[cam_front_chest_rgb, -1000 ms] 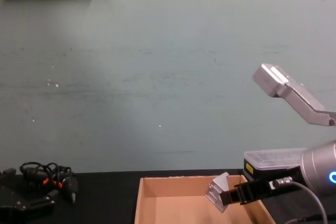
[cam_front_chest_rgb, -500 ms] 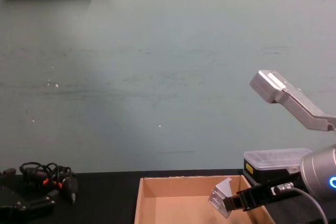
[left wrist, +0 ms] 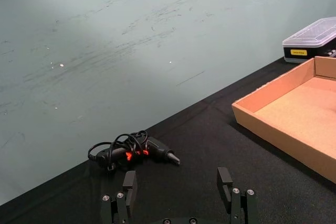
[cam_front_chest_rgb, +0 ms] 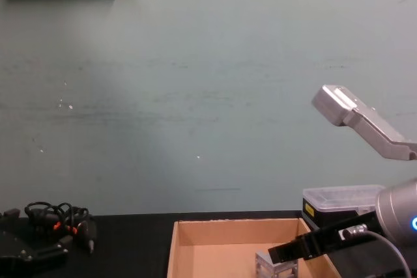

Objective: Use one hand to pick up the angle iron from the table and place it into the box.

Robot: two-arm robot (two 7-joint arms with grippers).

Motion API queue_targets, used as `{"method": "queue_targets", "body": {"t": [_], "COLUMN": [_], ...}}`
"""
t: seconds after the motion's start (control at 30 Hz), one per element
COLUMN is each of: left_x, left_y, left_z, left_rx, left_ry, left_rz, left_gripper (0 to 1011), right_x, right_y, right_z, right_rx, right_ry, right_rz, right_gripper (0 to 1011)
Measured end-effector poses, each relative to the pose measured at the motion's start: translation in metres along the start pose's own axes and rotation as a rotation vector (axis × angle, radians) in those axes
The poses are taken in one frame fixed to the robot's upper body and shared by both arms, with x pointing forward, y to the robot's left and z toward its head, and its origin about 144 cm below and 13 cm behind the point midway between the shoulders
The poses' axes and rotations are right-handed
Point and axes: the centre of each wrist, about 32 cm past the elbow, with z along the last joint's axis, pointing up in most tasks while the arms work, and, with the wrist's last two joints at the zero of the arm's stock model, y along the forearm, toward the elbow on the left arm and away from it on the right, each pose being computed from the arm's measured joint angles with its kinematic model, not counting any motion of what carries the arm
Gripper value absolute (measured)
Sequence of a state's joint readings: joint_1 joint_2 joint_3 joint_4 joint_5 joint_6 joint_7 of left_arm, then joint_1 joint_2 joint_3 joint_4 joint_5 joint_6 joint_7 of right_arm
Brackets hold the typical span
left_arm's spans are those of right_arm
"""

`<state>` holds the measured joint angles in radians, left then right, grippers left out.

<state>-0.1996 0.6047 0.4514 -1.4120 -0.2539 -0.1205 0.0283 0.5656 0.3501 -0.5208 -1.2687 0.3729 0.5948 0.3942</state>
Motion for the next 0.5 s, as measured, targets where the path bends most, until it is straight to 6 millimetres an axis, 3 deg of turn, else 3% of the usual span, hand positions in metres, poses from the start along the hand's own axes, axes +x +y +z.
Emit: {"method": "queue_targets", "body": {"t": [0.3, 0.5], "left_x": [0.000, 0.000], "left_y": [0.000, 0.000], "left_z": [0.000, 0.000], "left_rx": [0.000, 0.000], "left_ry": [0.000, 0.000], "left_rz": [0.000, 0.000], "left_gripper": [1000, 1000], "right_x": [0.003, 0.005], "right_y": [-0.009, -0.021], "right_z": [0.001, -0.001], "right_rx": [0.035, 0.077], "right_ry": [-0.009, -0.026], "right_rz": [0.000, 0.000], "right_gripper": [776, 917]}}
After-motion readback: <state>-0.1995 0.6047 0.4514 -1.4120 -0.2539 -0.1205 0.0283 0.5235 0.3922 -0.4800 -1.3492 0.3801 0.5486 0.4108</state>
